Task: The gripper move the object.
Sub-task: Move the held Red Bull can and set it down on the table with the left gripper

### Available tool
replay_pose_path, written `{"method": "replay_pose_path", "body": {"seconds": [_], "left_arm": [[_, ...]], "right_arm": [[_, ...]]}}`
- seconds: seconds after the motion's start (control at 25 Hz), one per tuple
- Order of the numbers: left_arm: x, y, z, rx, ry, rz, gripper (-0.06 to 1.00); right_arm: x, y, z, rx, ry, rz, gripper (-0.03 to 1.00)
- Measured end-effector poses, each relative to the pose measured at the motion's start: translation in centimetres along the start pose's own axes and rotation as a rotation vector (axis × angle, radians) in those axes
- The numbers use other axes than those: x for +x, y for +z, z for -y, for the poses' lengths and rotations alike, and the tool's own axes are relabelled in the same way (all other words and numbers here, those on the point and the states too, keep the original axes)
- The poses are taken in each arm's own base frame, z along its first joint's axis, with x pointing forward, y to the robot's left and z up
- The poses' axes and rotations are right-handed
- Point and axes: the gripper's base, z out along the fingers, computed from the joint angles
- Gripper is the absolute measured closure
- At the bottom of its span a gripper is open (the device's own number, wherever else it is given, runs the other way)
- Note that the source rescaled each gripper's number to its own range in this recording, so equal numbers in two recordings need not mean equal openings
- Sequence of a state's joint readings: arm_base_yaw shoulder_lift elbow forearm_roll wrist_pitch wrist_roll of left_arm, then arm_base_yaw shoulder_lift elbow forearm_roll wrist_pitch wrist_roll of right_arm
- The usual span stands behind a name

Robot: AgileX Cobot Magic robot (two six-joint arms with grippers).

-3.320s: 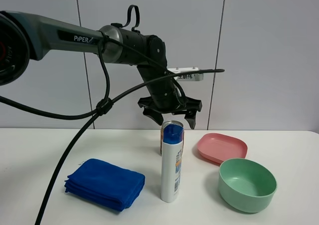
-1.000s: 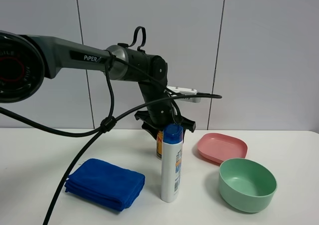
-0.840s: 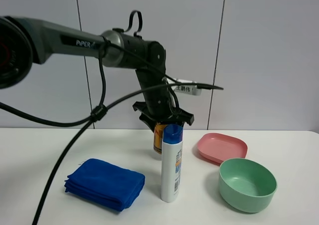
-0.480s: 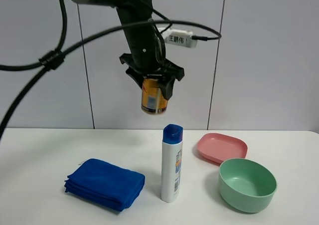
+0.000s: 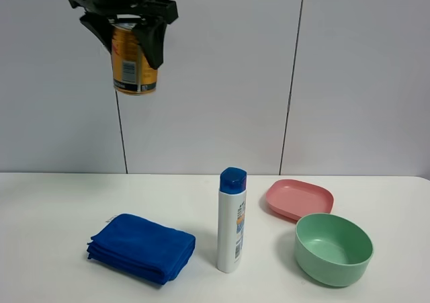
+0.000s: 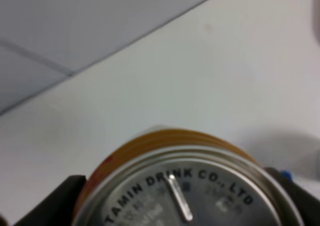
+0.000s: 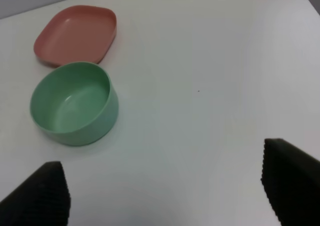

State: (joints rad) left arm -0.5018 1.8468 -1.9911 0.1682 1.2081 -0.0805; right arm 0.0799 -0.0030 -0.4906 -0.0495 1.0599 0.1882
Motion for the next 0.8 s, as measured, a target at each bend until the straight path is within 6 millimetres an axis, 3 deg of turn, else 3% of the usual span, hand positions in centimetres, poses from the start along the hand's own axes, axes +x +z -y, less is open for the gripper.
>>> {"method": "replay_pose_path", "body": {"seconds": [0.2,0.4,0.6,0.8], "left_arm": [[4.1,-1.5,-1.9,-0.01,-0.138,-0.086,0.94],[9.5,-2.0,-2.8,0.01,-0.232,-0.204,0.94],[14.5,-0.4,-2.6,0.02,-0.302,-0.206,0.94],[17.1,2.4,-1.9,0.049,-0.328,-0.219,0.94]], "right_arm": [[0.0,0.0,0.0,0.0,0.0,0.0,-0.03],[0.0,0.0,0.0,0.0,0.0,0.0,-0.03],[0.0,0.0,0.0,0.0,0.0,0.0,-0.03],[0.0,0.0,0.0,0.0,0.0,0.0,-0.03]]}}
